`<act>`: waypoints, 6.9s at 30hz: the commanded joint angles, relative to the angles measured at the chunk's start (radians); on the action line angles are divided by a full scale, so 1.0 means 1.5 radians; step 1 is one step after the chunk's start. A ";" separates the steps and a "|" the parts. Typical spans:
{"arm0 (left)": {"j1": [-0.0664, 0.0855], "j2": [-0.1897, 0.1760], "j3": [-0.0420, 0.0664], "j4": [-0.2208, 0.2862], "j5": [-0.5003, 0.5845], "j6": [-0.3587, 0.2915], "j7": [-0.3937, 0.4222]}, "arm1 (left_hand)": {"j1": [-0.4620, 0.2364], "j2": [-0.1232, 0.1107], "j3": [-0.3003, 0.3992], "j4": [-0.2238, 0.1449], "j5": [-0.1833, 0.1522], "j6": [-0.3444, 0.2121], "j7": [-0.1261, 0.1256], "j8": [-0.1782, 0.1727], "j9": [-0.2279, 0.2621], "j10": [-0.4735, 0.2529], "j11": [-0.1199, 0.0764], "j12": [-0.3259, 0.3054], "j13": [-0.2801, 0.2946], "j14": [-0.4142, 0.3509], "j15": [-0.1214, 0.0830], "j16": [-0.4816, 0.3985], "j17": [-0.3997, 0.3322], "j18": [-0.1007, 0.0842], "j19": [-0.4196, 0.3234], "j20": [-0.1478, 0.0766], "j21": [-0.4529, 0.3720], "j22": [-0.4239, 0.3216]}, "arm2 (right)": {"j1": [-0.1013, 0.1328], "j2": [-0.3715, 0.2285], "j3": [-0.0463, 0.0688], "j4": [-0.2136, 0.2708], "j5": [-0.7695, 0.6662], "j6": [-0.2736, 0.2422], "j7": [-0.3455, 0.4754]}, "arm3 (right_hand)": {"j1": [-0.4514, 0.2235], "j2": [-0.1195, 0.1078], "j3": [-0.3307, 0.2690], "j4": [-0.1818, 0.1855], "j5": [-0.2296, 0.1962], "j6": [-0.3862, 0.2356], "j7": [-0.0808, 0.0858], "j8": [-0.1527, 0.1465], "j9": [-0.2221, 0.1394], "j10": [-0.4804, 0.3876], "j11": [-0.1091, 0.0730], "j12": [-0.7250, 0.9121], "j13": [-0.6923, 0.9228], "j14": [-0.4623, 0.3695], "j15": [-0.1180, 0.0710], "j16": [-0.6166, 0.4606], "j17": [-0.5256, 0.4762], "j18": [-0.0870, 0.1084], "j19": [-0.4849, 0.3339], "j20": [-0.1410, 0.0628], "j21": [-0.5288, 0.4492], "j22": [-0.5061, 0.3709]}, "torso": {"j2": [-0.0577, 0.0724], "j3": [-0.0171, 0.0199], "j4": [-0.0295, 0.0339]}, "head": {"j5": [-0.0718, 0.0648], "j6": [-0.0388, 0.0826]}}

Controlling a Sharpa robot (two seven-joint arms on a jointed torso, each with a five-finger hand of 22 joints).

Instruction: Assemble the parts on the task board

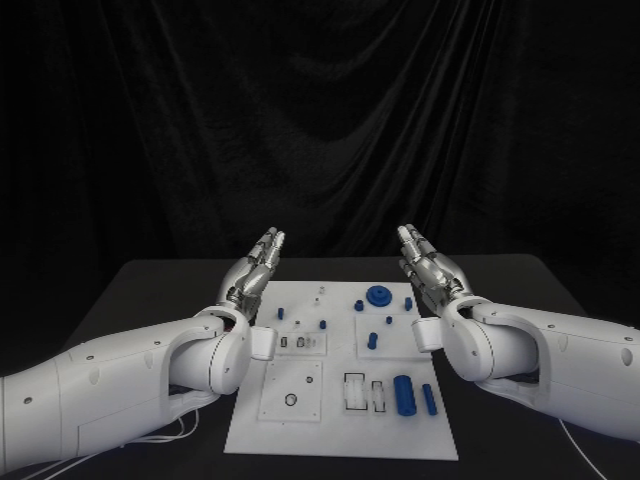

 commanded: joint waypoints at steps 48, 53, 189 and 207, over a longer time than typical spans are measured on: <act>0.048 -0.135 -0.061 -0.015 -0.241 0.255 0.236 | 0.204 -0.002 -0.064 0.005 0.105 0.165 0.034 0.025 0.019 0.309 0.166 0.118 0.059 0.266 0.164 0.112 0.035 0.015 0.140 0.200 0.086 0.031 | 0.208 -0.091 -0.051 0.004 -0.825 0.278 -0.357 | 0.404 -0.089 0.072 -0.156 0.056 0.487 0.172 0.119 0.096 0.382 0.194 0.407 0.043 0.746 0.054 0.320 0.099 0.012 0.785 0.055 0.342 0.152 | 0.082 -0.0054 0.0279 | 0.002 -0.113; 0.050 -0.148 -0.060 0.001 -0.242 0.250 0.245 | 0.225 0.004 -0.054 0.005 0.138 0.173 0.042 0.024 0.019 0.282 0.166 0.133 0.053 0.226 0.150 0.094 0.032 0.026 0.127 0.196 0.075 0.025 | 0.216 -0.087 -0.051 0.012 -1.033 0.263 -0.407 | 0.396 -0.118 0.103 -0.137 0.032 0.538 0.154 0.108 0.106 0.442 0.166 0.368 0.042 0.855 0.018 0.385 0.144 0.012 0.856 0.022 0.429 0.211 | 0.094 -0.0062 0.0328 | -0.006 -0.124; 0.057 -0.185 -0.061 0.028 -0.243 0.301 0.242 | 0.357 -0.017 0.039 -0.026 0.280 0.165 0.066 0.023 0.019 0.086 0.145 0.186 0.032 0.151 0.144 0.077 0.027 0.033 0.098 0.197 0.050 0.020 | 0.211 0.132 -0.048 -0.169 -1.223 0.177 -0.346 | 0.353 -0.209 0.422 -0.104 -0.068 0.641 0.169 0.086 0.211 0.731 0.132 0.152 0.044 0.921 -0.014 0.642 0.431 -0.048 0.908 -0.004 0.851 0.778 | 0.169 -0.0249 0.0636 | -0.044 -0.087; 0.057 -0.180 -0.061 0.026 -0.243 0.304 0.241 | 0.355 -0.019 0.046 -0.027 0.280 0.165 0.067 0.023 0.019 0.084 0.146 0.190 0.031 0.148 0.143 0.076 0.027 0.032 0.085 0.195 0.042 0.018 | 0.202 0.162 -0.048 -0.208 -1.223 0.197 -0.343 | 0.345 -0.213 0.421 -0.098 -0.070 0.627 0.169 0.075 0.209 0.728 0.134 0.138 0.045 0.917 -0.012 0.640 0.431 -0.048 0.906 -0.002 0.849 0.780 | 0.169 -0.0256 0.0632 | -0.046 -0.088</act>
